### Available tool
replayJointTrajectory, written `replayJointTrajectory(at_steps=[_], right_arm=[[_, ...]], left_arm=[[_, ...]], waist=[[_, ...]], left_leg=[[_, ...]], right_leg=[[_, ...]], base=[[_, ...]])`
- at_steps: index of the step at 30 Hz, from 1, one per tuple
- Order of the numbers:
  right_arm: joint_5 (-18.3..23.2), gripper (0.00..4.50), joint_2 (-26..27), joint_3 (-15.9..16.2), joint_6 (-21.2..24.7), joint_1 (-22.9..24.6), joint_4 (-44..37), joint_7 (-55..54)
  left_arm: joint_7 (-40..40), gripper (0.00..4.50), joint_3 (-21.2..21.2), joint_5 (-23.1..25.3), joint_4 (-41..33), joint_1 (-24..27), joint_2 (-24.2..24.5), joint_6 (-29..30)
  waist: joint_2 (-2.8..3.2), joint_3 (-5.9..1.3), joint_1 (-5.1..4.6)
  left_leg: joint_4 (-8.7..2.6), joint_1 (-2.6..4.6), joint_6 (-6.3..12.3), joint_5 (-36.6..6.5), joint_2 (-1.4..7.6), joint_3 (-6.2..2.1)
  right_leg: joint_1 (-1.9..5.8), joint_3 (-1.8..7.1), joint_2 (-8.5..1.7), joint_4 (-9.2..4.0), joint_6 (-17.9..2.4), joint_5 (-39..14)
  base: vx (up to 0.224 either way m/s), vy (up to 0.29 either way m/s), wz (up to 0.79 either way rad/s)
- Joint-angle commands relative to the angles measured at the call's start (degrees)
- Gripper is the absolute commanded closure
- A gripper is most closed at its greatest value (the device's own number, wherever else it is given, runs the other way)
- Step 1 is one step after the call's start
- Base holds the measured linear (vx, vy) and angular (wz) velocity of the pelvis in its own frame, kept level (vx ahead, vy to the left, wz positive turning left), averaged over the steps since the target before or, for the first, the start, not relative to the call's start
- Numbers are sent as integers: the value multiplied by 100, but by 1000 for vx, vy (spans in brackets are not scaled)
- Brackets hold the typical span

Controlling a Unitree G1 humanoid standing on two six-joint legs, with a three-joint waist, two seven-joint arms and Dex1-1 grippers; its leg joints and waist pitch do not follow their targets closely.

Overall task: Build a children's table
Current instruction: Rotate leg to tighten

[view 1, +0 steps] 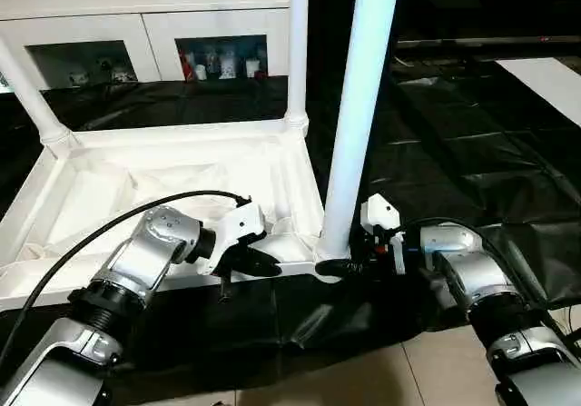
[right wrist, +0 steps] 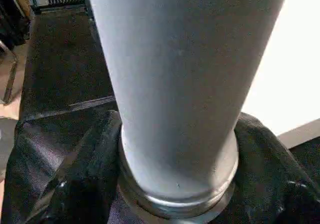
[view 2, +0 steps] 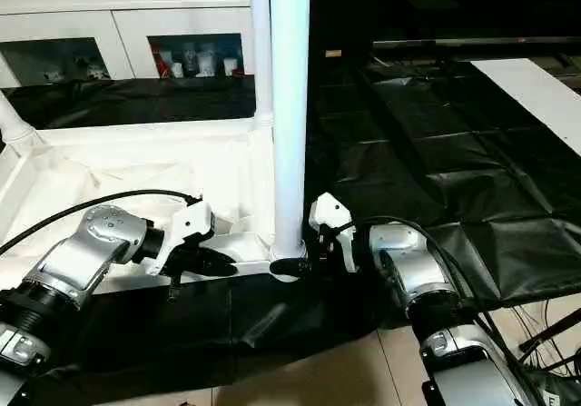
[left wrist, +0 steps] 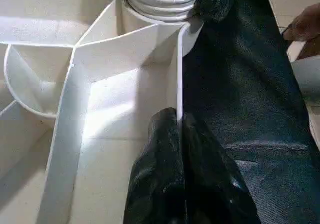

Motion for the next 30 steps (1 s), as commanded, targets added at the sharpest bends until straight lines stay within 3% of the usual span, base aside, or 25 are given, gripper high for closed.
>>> replayJointTrajectory(at_steps=[1,9,13,16,19,20,21,25,27,29,30], right_arm=[[62,176,-7,-103,60,-137,79,12],[24,180,15,-128,-7,-86,141,-118],[-206,180,282,-328,-180,-139,612,-1403],[-172,181,895,-683,-114,-97,1106,-3113],[-184,181,1036,-734,-92,-96,1202,-3510],[-242,181,1391,-837,-66,-163,1465,-4580],[-246,181,1500,-862,-66,-202,1554,-4829],[-210,181,1909,-1007,-137,-422,1911,-5721],[-172,181,2166,-1167,-184,-615,2165,-6256],[-361,181,2345,-1083,-275,-791,2326,-6639],[-358,181,2378,-1064,-297,-798,2324,-6490]], left_arm=[[-104,450,-255,155,170,104,42,128],[-55,450,-244,180,156,141,37,114],[427,450,-60,151,316,117,-229,112],[1370,450,132,210,632,36,-770,321],[1614,450,174,233,721,10,-908,350],[2226,450,287,265,973,-101,-1290,452],[2444,450,340,267,1071,-155,-1422,508],[3240,450,522,296,1474,-375,-1898,572],[3686,450,614,382,1714,-510,-2155,533],[3915,450,618,483,1872,-624,-2301,442],[3871,450,607,483,1870,-633,-2313,411]], waist=[[-35,-335,9],[-25,-334,8],[-28,-301,-41],[-19,-271,-133],[-22,-250,-196],[-1,-244,-223],[-6,-227,-242],[-9,-207,-289],[7,-182,-322],[16,-175,-350],[38,-182,-368]], left_leg=[[-366,37,371,-1200,105,18],[-367,43,366,-1225,105,19],[-398,38,242,-1468,93,9],[-442,63,37,-1885,80,-41],[-463,74,-60,-2134,69,-60],[-459,97,-35,-2350,58,-64],[-457,112,-65,-2402,52,-55],[-437,181,-87,-2864,11,-94],[-415,304,-71,-3225,-8,-118],[-430,335,-54,-3422,-8,-142],[-452,335,-43,-3551,-6,-161]], right_leg=[[288,178,-226,-321,-1450,-1002],[285,176,-224,-324,-1467,-999],[268,181,-231,-368,-1377,-1401],[252,173,-260,-455,-1113,-2248],[216,160,-245,-500,-955,-2601],[181,163,-250,-532,-887,-2777],[158,161,-242,-559,-869,-2842],[105,81,-242,-683,-548,-3640],[44,-38,-218,-819,-370,-3907],[37,-105,-202,-875,-249,-3930],[76,-152,-196,-896,-205,-3838]], base=[[0,0,0],[0,0,0],[0,0,0],[0,0,0],[0,0,0],[0,0,0],[0,0,0],[0,0,0],[-25,8,1],[-25,8,1],[0,0,0]])
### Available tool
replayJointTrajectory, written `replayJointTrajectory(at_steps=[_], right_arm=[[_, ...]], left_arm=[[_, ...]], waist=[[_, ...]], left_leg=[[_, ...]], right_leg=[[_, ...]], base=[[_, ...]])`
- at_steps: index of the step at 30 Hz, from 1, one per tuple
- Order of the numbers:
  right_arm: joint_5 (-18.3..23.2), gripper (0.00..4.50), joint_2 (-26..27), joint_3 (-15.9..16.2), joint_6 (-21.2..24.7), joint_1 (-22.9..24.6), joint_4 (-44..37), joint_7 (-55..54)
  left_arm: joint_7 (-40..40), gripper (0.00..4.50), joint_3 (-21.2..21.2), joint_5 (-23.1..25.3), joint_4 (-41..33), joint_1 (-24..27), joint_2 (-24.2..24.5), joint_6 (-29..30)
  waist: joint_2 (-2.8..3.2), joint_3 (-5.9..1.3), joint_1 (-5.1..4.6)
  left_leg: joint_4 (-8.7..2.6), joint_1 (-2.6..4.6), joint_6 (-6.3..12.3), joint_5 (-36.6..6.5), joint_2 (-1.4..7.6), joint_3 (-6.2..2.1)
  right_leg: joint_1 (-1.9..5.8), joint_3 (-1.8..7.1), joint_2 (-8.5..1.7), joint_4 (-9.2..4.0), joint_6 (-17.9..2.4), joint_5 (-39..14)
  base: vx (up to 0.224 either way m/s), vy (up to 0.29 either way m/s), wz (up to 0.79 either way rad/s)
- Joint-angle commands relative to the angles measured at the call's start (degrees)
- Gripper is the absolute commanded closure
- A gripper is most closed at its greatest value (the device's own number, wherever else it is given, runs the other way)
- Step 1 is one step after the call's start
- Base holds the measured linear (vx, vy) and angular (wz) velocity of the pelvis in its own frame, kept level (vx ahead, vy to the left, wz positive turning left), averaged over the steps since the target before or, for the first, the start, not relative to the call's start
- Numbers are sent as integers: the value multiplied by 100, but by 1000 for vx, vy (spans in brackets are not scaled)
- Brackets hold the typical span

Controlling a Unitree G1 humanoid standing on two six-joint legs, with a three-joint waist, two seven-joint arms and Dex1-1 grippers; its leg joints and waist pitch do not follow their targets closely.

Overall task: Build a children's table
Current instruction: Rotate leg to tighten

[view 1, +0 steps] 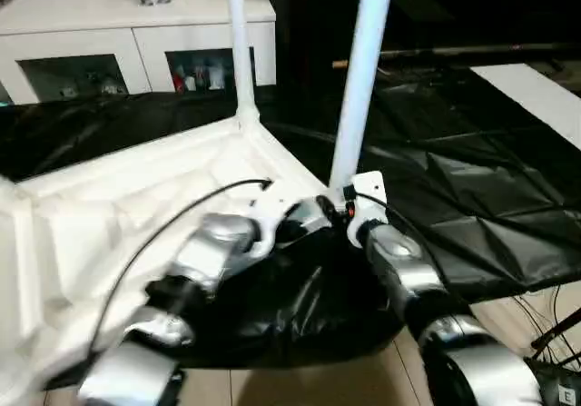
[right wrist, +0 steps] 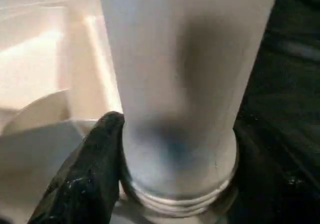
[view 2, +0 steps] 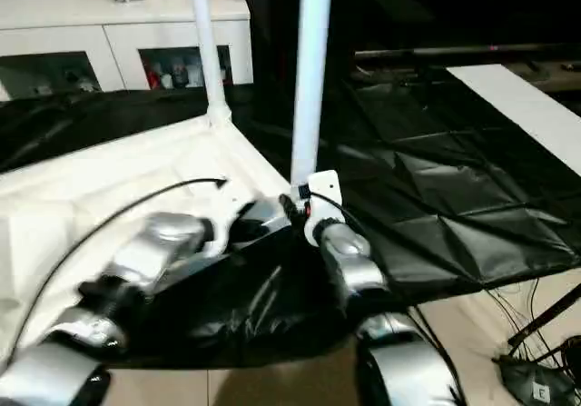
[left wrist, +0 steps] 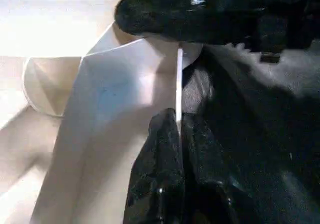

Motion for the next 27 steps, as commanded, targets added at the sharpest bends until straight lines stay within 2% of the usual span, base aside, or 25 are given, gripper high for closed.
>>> replayJointTrajectory(at_steps=[1,2,4,6,8,10,11,12,13,14,15,16,17,21,22,24,25,26,27], right_arm=[[-11,181,405,159,32,85,181,401],[57,146,429,99,-13,101,167,576],[156,111,423,12,-93,130,113,676],[206,105,379,-27,-220,152,45,789],[206,76,360,-27,-258,157,25,823],[116,63,194,-25,-500,123,-45,802],[85,56,139,-11,-543,116,-67,797],[80,44,128,-8,-550,115,-71,797],[25,31,37,41,-585,129,-141,823],[-96,23,-136,126,-603,161,-264,920],[-189,17,-305,218,-640,203,-402,1129],[-282,17,-494,328,-645,257,-556,1377],[-282,17,-494,328,-645,257,-556,1377],[-182,17,-1106,594,-512,559,-1176,2939],[-8,17,-1430,718,-467,772,-1555,3908],[56,17,-1538,749,-423,833,-1660,4228],[83,17,-1594,765,-402,859,-1702,4379],[183,17,-1702,815,-331,922,-1821,4706],[183,17,-1702,815,-331,922,-1821,4706]], left_arm=[[241,450,-82,39,280,40,-207,-44],[173,450,-122,60,269,48,-186,-123],[47,450,-195,94,220,87,-116,-213],[-81,450,-241,104,164,139,-31,-208],[-116,450,-251,106,147,155,-3,-189],[-260,450,-296,184,188,169,111,-317],[-302,450,-304,198,192,171,138,-338],[-310,450,-306,200,193,172,143,-341],[-344,450,-307,201,163,186,177,-334],[-418,450,-329,221,103,215,252,-327],[-485,450,-365,259,42,240,340,-334],[-564,450,-403,295,-36,270,441,-337],[-564,450,-403,295,-36,270,441,-337],[-1095,450,-494,244,-348,397,821,-358],[-1568,450,-533,148,-531,490,1052,-434],[-1841,450,-562,87,-618,539,1155,-569],[-2002,450,-580,49,-665,566,1211,-662],[-2431,450,-626,-112,-865,660,1352,-708],[-2431,450,-626,-112,-865,660,1352,-708]], waist=[[20,-176,-101],[25,-186,-107],[30,-203,-89],[-1,-201,-80],[-1,-203,-85],[-17,-205,-72],[-18,-210,-68],[-42,-220,-67],[-36,-227,-20],[-29,-225,-7],[-12,-211,16],[-21,-208,20],[-46,-211,21],[-15,-230,42],[-25,-249,60],[-39,-262,77],[-38,-274,76],[-50,-268,87],[-43,-266,90]], left_leg=[[-447,215,-23,-3592,17,-114],[-495,172,39,-3615,47,-128],[-548,121,49,-3473,71,-127],[-540,114,68,-3402,57,-107],[-550,69,84,-3271,60,-107],[-538,81,106,-3195,56,-86],[-532,85,112,-3160,55,-79],[-530,66,130,-3070,52,-75],[-538,46,174,-2810,61,-51],[-533,54,184,-2770,59,-40],[-527,79,194,-2764,62,-23],[-527,69,196,-2763,68,-18],[-533,36,206,-2724,70,-22],[-531,-19,294,-2409,87,-6],[-517,-18,354,-2295,94,13],[-510,-49,438,-2097,117,15],[-493,-57,490,-1900,120,29],[-479,-42,497,-1924,114,39],[-463,-52,487,-1913,120,52]], right_leg=[[-15,-91,-183,-669,-235,-3740],[69,-129,-218,-665,-237,-3547],[115,-96,-267,-608,-353,-3271],[88,-79,-303,-625,-421,-3293],[110,-63,-319,-603,-460,-3293],[77,-47,-328,-609,-506,-3322],[72,-43,-330,-613,-507,-3335],[88,-37,-336,-606,-511,-3316],[92,-6,-339,-584,-585,-3146],[82,1,-336,-585,-604,-3114],[54,10,-323,-587,-644,-3085],[60,15,-325,-586,-658,-3070],[88,18,-316,-556,-659,-3050],[143,65,-303,-473,-807,-2568],[150,89,-304,-442,-902,-2294],[184,106,-309,-398,-1009,-1978],[175,114,-289,-351,-1197,-1695],[161,117,-277,-339,-1259,-1702],[145,140,-289,-312,-1322,-1726]], base=[[0,0,0],[0,0,0],[8,50,-6],[0,0,0],[0,0,0],[0,0,0],[0,0,0],[0,0,0],[0,0,0],[0,0,0],[0,0,0],[0,0,0],[0,0,0],[0,0,0],[0,0,0],[58,-12,3],[62,-13,2],[65,-20,5],[72,-29,5]])
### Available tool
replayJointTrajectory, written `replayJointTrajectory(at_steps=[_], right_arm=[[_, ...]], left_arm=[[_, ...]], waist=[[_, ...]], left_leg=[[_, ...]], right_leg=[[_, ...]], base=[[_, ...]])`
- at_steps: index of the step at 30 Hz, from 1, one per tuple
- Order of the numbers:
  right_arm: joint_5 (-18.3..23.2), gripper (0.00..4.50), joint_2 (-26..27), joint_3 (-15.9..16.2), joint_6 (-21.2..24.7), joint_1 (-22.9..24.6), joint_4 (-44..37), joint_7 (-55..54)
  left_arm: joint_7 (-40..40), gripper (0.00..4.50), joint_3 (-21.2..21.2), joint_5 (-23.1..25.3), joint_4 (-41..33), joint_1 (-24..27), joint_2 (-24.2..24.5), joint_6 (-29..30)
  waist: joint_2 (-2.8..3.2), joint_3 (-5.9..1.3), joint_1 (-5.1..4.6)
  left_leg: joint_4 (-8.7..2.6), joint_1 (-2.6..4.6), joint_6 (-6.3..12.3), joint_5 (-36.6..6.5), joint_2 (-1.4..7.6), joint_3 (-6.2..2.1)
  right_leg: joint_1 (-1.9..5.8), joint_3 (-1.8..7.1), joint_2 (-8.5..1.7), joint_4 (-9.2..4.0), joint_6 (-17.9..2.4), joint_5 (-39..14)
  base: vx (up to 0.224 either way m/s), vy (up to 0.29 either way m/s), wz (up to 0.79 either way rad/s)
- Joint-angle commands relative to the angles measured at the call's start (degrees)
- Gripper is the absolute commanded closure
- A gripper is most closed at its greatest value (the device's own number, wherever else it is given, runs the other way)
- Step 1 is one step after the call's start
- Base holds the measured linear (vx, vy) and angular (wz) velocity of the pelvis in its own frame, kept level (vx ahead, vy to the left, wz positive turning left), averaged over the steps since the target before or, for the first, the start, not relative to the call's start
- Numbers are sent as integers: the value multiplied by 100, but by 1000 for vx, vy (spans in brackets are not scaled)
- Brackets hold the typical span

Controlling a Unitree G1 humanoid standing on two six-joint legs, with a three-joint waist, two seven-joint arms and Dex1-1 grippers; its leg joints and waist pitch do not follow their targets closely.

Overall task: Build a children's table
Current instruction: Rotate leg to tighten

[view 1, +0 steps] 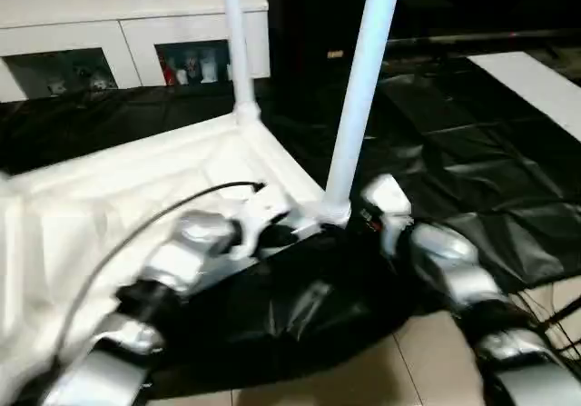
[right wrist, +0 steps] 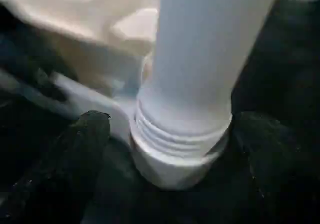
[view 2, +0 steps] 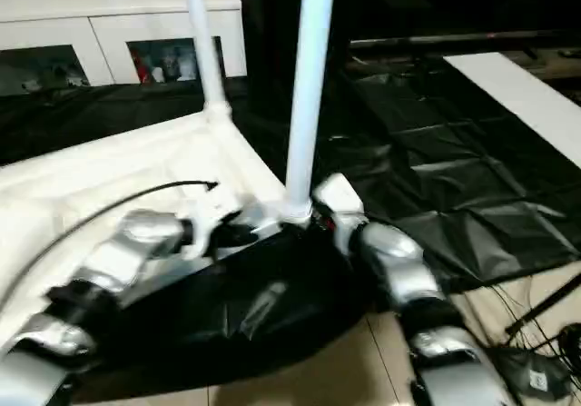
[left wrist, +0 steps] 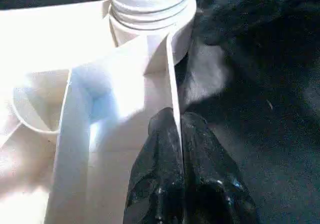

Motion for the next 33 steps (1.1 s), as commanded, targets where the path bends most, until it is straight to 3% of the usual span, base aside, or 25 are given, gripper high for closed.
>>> replayJointTrajectory(at_steps=[1,3,4,5,7,9,10,13,15,16,19,21,25,26,33], right_arm=[[198,17,-65,123,139,1,-339,523],[272,17,-272,286,253,102,-521,1111],[291,17,-342,344,311,137,-599,1322],[315,17,-382,375,342,155,-658,1461],[378,17,-409,377,428,169,-791,1624],[398,17,-430,390,490,173,-875,1745],[380,17,-456,428,506,163,-910,1854],[320,17,-499,492,525,111,-883,2056],[328,17,-487,479,545,55,-825,2105],[342,45,-489,479,563,42,-822,2127],[404,52,-496,478,683,14,-870,2189],[405,86,-491,477,719,1,-876,2204],[363,102,-499,515,786,-4,-849,2263],[356,125,-504,518,778,-1,-846,2272],[322,168,-519,518,764,-5,-795,2330]], left_arm=[[-767,450,-383,-45,-144,214,144,35],[-1269,450,-479,-180,-407,290,386,223],[-1436,450,-508,-206,-473,302,470,283],[-1591,450,-531,-237,-526,310,542,330],[-1755,450,-570,-253,-581,307,635,367],[-1815,450,-601,-243,-595,296,682,364],[-1839,450,-618,-222,-578,278,708,344],[-1871,450,-626,-185,-527,239,739,293],[-1873,450,-615,-170,-516,226,736,282],[-1881,450,-614,-172,-528,226,741,290],[-1918,450,-619,-180,-584,231,765,334],[-1922,450,-617,-178,-600,234,770,348],[-1907,450,-628,-185,-607,238,785,373],[-1903,450,-624,-186,-609,241,785,380],[-1909,450,-636,-193,-630,254,799,397]], waist=[[-43,-310,44],[-38,-379,116],[-22,-413,164],[-18,-425,178],[-61,-445,226],[-67,-433,244],[-68,-411,267],[-54,-356,272],[-49,-335,266],[-45,-320,261],[-45,-327,254],[-59,-336,246],[-65,-358,248],[-68,-361,253],[-75,-359,260]], left_leg=[[-396,-21,477,-1863,127,25],[-319,-49,613,-1173,147,39],[-260,-13,764,-772,139,74],[-238,-29,838,-568,130,74],[-169,-80,1109,-1,101,71],[-158,-86,1158,-10,98,73],[-173,-88,1082,-266,110,73],[-244,-62,747,-881,139,69],[-271,-51,597,-1139,141,65],[-301,-17,423,-1411,148,56],[-320,-19,335,-1451,147,44],[-315,-30,337,-1385,138,41],[-281,-45,442,-1136,126,49],[-274,-44,463,-1104,125,52],[-273,-50,438,-1128,124,45]], right_leg=[[201,218,-199,-358,-1256,-1832],[231,230,-170,-192,-1470,-889],[206,222,-138,-120,-1661,-179],[216,223,-139,-75,-1744,142],[239,213,-143,9,-1859,868],[234,211,-153,5,-1842,778],[236,207,-166,-27,-1746,268],[218,214,-181,-127,-1523,-761],[212,221,-180,-168,-1422,-1136],[193,236,-186,-209,-1311,-1524],[199,248,-171,-204,-1272,-1513],[209,248,-166,-189,-1269,-1426],[219,250,-162,-153,-1358,-1065],[219,250,-165,-150,-1375,-1033],[220,248,-173,-161,-1323,-1229]], base=[[72,-29,5],[84,-29,4],[87,-25,4],[78,-10,3],[63,-3,1],[0,0,0],[0,0,0],[0,0,0],[0,0,0],[0,0,0],[0,0,0],[0,0,0],[0,0,0],[0,0,0],[0,0,0]])
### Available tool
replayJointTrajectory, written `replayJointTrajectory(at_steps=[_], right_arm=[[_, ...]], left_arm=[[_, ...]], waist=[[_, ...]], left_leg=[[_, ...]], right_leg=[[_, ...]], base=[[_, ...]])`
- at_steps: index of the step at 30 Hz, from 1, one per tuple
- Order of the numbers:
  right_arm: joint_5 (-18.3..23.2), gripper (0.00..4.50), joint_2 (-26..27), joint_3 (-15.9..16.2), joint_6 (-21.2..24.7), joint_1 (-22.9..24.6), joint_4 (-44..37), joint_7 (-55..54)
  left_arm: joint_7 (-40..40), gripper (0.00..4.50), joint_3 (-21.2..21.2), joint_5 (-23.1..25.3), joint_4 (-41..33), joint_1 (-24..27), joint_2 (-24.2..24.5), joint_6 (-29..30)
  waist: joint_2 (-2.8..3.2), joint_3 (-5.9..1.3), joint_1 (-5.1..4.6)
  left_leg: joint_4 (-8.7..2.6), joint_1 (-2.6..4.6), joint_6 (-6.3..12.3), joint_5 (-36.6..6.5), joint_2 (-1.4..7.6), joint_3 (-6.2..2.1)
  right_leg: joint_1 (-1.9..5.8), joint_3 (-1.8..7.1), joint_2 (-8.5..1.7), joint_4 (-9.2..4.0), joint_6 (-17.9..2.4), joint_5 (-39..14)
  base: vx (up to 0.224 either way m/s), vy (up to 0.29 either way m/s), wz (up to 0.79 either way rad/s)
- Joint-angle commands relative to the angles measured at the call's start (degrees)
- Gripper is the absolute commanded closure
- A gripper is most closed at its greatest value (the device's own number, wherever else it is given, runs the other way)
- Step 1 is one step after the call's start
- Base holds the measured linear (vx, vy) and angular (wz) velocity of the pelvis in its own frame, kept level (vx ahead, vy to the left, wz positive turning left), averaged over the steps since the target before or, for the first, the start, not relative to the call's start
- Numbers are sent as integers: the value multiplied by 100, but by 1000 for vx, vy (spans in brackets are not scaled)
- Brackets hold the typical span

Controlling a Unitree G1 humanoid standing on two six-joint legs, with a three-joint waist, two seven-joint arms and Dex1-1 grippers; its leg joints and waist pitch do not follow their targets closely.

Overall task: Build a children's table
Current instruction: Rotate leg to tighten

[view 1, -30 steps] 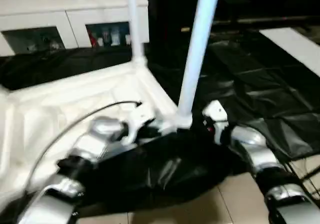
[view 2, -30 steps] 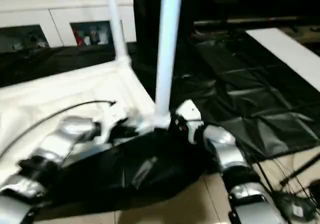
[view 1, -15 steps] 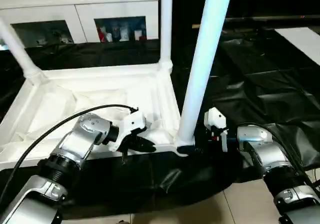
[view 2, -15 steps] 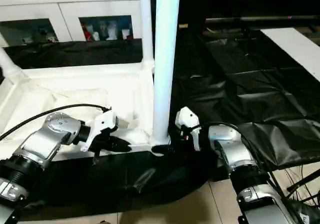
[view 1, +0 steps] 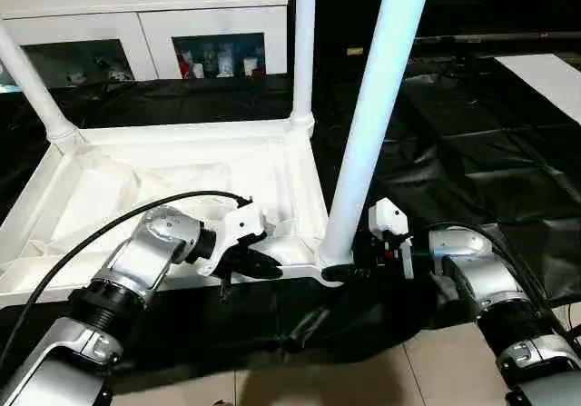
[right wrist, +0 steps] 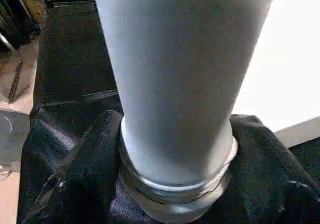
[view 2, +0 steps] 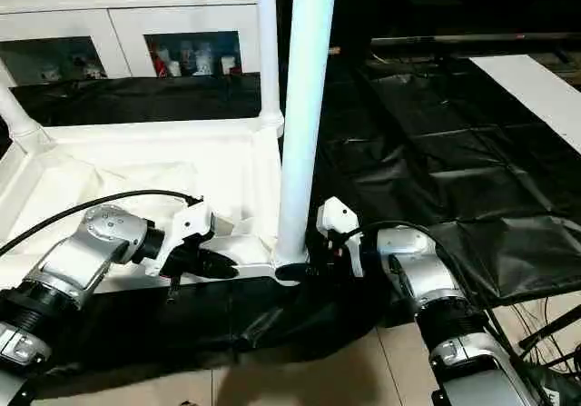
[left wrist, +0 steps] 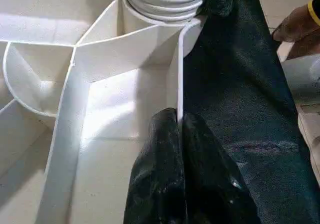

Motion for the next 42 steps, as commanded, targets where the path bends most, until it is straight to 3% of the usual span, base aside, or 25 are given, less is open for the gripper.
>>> replayJointTrajectory(at_steps=[1,7,10,11,13,17,19,20,21,23,25,28,32,34,35,38,41,42], right_arm=[[-58,175,-51,11,68,-120,34,-8],[-43,178,41,-106,5,-109,140,-228],[243,178,418,-569,161,-189,406,-1033],[257,178,617,-731,216,-237,601,-1616],[266,179,716,-800,229,-251,686,-1874],[130,180,1331,-949,136,-255,1065,-3323],[130,180,1331,-949,136,-255,1065,-3323],[14,180,1533,-1039,93,-334,1319,-4000],[-109,180,1746,-1124,79,-451,1639,-4836],[-201,180,1966,-1198,52,-585,1964,-5633],[-178,180,2214,-1356,-73,-751,2239,-6352],[-71,180,2360,-1494,-120,-854,2355,-6648],[-426,180,2519,-1251,-325,-996,2479,-6748],[-236,180,2588,-1389,-497,-955,2388,-6235],[-236,124,2588,-1389,-497,-955,2388,-6235],[-239,110,2554,-1416,-713,-972,2364,-6162],[-233,67,2426,-1429,-792,-987,2274,-6069],[-262,67,2203,-1391,-814,-975,2112,-5849]], left_arm=[[-224,450,-266,107,21,120,54,128],[-180,450,-246,103,34,121,41,136],[193,450,-69,35,150,117,-186,149],[463,450,12,26,230,118,-343,228],[607,450,45,34,276,117,-421,249],[1743,450,220,247,800,-39,-929,316],[1743,450,220,247,800,-39,-929,316],[2154,450,305,326,991,-114,-1120,345],[2630,450,434,373,1198,-214,-1375,431],[3189,450,595,389,1418,-336,-1684,526],[3709,450,671,443,1664,-471,-1988,491],[3973,450,673,502,1799,-541,-2120,413],[3950,450,623,581,1898,-583,-2207,288],[3740,450,593,617,1878,-542,-2113,180],[3740,450,593,617,1878,-542,-2113,180],[3608,450,549,627,1863,-504,-2046,170],[3417,450,464,654,1761,-430,-1937,102],[3185,450,394,669,1620,-346,-1788,60]], waist=[[-46,-349,5],[-48,-352,3],[-38,-339,-22],[-40,-325,-58],[-41,-317,-103],[-20,-300,-180],[-29,-300,-204],[-22,-300,-205],[-16,-280,-232],[-23,-245,-274],[-13,-261,-284],[-7,-261,-299],[-20,-252,-312],[-26,-254,-307],[-25,-258,-305],[-28,-263,-296],[-34,-272,-275],[-39,-277,-266]], left_leg=[[-360,17,460,-1081,105,22],[-355,16,466,-1080,101,24],[-366,10,409,-1169,97,22],[-390,-1,284,-1290,84,4],[-403,21,194,-1465,78,-9],[-432,25,84,-1686,73,-38],[-433,46,63,-1879,65,-38],[-436,42,69,-1905,68,-42],[-437,47,27,-1971,63,-32],[-438,115,-114,-2289,26,-53],[-466,114,-65,-2461,33,-86],[-477,149,29,-2642,30,-74],[-495,144,45,-2829,20,-90],[-494,147,87,-2840,19,-91],[-495,137,97,-2807,20,-92],[-510,108,141,-2685,36,-88],[-511,89,184,-2495,40,-72],[-513,92,193,-2417,47,-65]], right_leg=[[325,214,-172,-341,-1311,-1047],[327,212,-175,-342,-1320,-1056],[319,217,-184,-363,-1295,-1210],[328,207,-188,-386,-1200,-1494],[314,205,-194,-425,-1098,-1808],[298,201,-187,-461,-980,-2081],[282,197,-181,-488,-927,-2223],[286,199,-185,-488,-919,-2221],[242,203,-182,-502,-917,-2290],[215,172,-183,-568,-767,-2876],[230,148,-194,-624,-596,-3058],[192,138,-170,-672,-561,-2968],[197,110,-178,-705,-482,-3131],[188,114,-195,-727,-421,-3239],[195,121,-197,-720,-423,-3213],[211,137,-208,-691,-504,-3030],[225,153,-211,-670,-594,-2885],[228,159,-212,-660,-632,-2795]], base=[[0,0,0],[0,0,0],[0,0,0],[0,0,0],[0,0,0],[0,0,0],[0,0,0],[0,0,0],[0,0,0],[0,0,0],[0,0,0],[0,0,0],[0,0,0],[0,0,0],[0,0,0],[0,0,0],[0,0,0],[0,0,0]])
